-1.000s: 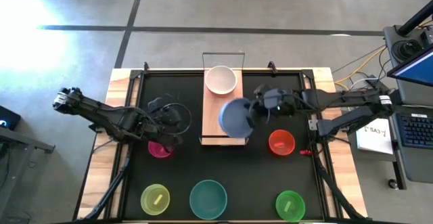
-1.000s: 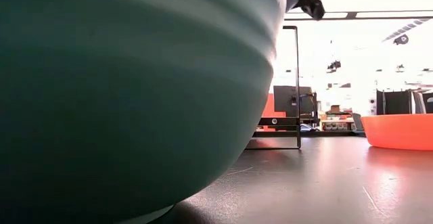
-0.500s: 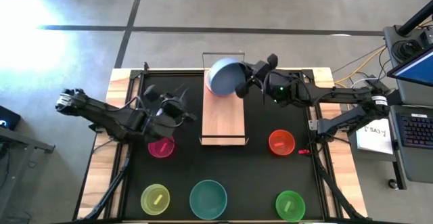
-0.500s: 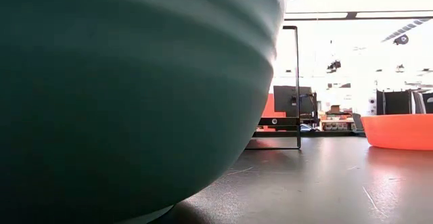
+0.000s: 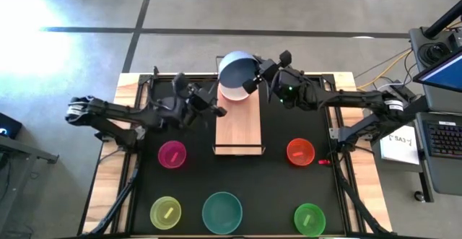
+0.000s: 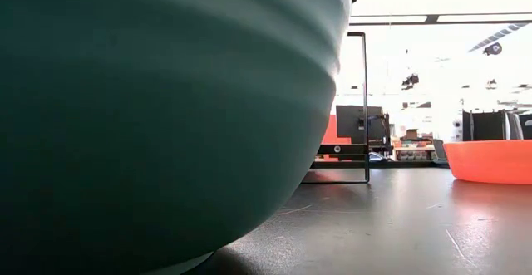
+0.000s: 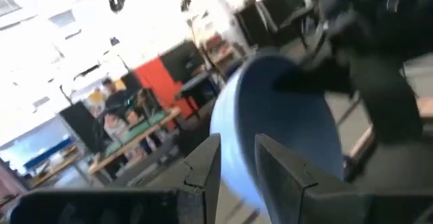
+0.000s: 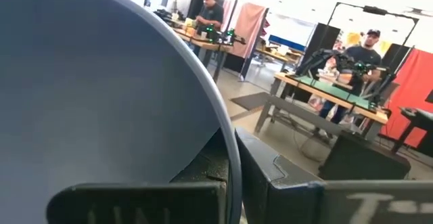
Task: Place and stack bowls onto a shelf
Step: Stack the large blue bowl on top of the large white bowl on the shelf
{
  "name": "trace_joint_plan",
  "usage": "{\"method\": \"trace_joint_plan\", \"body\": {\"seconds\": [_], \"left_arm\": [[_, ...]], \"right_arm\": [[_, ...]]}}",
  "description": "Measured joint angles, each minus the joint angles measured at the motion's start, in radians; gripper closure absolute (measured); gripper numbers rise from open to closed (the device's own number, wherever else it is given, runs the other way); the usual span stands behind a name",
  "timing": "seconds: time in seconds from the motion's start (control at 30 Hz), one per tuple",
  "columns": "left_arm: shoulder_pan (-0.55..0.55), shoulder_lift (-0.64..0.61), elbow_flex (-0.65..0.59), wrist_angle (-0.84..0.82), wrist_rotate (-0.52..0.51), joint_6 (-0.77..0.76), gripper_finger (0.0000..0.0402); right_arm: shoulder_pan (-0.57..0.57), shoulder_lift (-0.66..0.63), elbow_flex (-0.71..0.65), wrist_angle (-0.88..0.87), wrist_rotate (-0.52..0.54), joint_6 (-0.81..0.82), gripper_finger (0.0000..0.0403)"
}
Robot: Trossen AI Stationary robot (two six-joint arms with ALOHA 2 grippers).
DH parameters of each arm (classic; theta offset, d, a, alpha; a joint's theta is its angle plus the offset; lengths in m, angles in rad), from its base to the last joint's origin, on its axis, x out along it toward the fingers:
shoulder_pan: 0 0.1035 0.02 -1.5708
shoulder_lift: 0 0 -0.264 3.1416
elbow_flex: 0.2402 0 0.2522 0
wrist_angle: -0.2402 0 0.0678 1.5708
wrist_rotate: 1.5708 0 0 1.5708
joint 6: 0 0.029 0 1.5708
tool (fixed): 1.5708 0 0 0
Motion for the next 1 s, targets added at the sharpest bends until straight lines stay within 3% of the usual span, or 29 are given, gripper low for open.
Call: {"method": "trace_joint_plan", "body": {"seconds": [0.3, 0.57, 0.8, 1.0], "left_arm": [[0.090, 0.053, 0.000, 0.086, 0.076, 0.044, 0.0326], [0.149, 0.096, 0.000, 0.224, 0.080, 0.089, 0.0326], [0.165, 0.112, 0.010, 0.230, 0.078, 0.092, 0.0328], [0.167, 0.112, 0.010, 0.237, 0.062, 0.117, 0.0388]], "right_arm": [[-0.004, 0.013, 0.031, 0.043, -0.007, -0.087, 0.0394], [0.001, 0.013, 0.038, 0.043, -0.054, -0.082, 0.0394], [0.001, 0.020, 0.038, 0.034, -0.061, -0.084, 0.0394], [0.002, 0.021, 0.038, 0.023, -0.060, -0.083, 0.0393]]}}
